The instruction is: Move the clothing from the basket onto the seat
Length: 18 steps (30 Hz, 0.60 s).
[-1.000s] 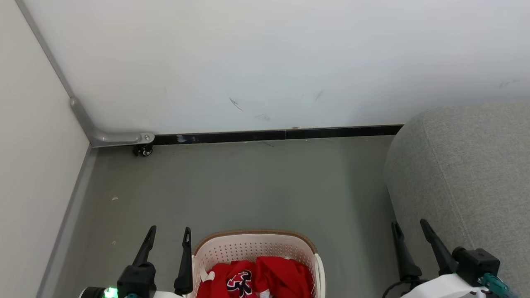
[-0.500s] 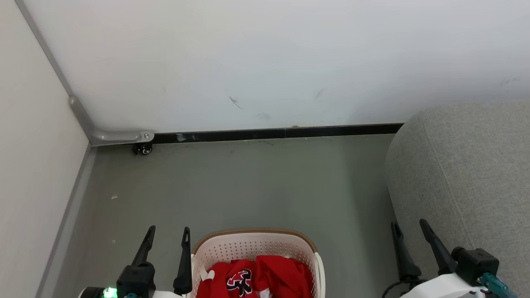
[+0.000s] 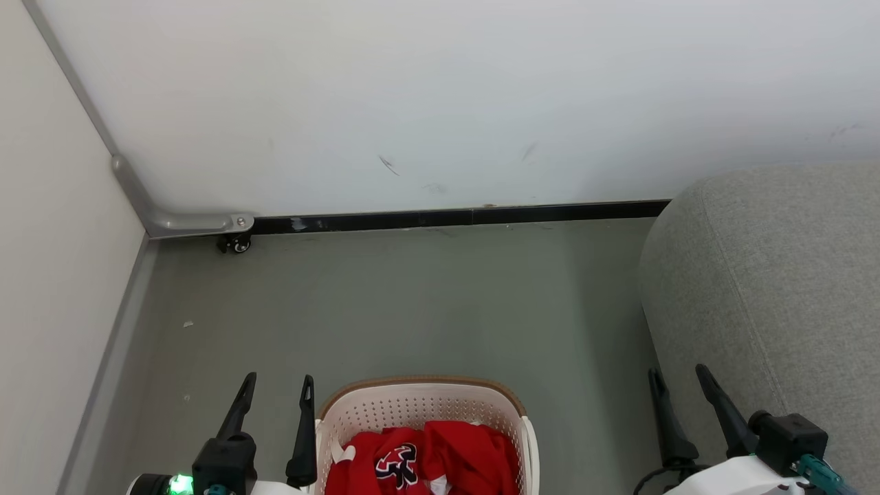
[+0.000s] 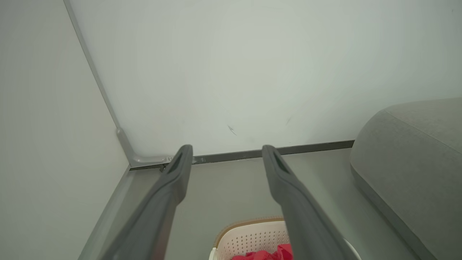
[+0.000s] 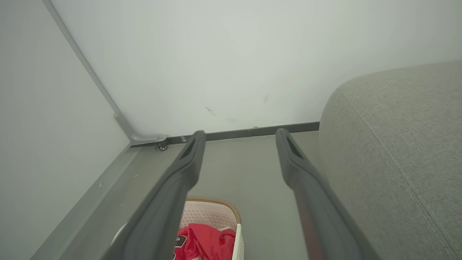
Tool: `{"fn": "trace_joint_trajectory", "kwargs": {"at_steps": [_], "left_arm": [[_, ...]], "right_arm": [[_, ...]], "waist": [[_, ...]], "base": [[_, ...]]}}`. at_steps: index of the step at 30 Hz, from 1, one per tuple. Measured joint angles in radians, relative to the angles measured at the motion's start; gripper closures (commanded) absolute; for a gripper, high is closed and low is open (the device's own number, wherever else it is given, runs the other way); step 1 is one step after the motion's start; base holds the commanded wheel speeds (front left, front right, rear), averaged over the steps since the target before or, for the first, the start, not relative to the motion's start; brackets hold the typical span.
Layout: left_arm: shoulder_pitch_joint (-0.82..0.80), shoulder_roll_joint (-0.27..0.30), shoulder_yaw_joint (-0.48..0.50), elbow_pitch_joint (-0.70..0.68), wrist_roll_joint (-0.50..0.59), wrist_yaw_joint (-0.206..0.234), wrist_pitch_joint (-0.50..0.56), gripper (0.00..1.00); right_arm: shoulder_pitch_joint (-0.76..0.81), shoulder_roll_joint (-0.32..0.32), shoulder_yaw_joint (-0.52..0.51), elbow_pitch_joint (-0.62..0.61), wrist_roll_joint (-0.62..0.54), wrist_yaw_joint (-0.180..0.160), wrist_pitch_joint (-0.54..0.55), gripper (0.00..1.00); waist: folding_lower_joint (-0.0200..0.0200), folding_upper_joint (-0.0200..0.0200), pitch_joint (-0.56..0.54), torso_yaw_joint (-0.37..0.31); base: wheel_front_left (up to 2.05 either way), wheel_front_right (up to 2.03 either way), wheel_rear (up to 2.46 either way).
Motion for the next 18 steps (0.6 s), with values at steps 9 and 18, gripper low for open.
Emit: {"fn": "trace_joint_trajectory", "kwargs": {"at_steps": [9, 18], "left_arm": [[-0.025, 0.015, -0.017, 0.027, 0.018, -0.024, 0.000, 0.00], [-0.054, 0.029, -0.049, 0.085, 0.035, -0.058, 0.000, 0.00]], "right_arm": [[0.000, 0.000, -0.010, -0.012, 0.000, 0.000, -0.011, 0.00], [0.000, 0.000, -0.038, -0.035, -0.002, 0.000, -0.022, 0.00]], "waist": [[0.0000, 0.0000, 0.014, -0.004], [0.0000, 0.0000, 0.038, -0.013]], "base": [[0.00, 0.00, 0.00], [0.00, 0.00, 0.00]]}}
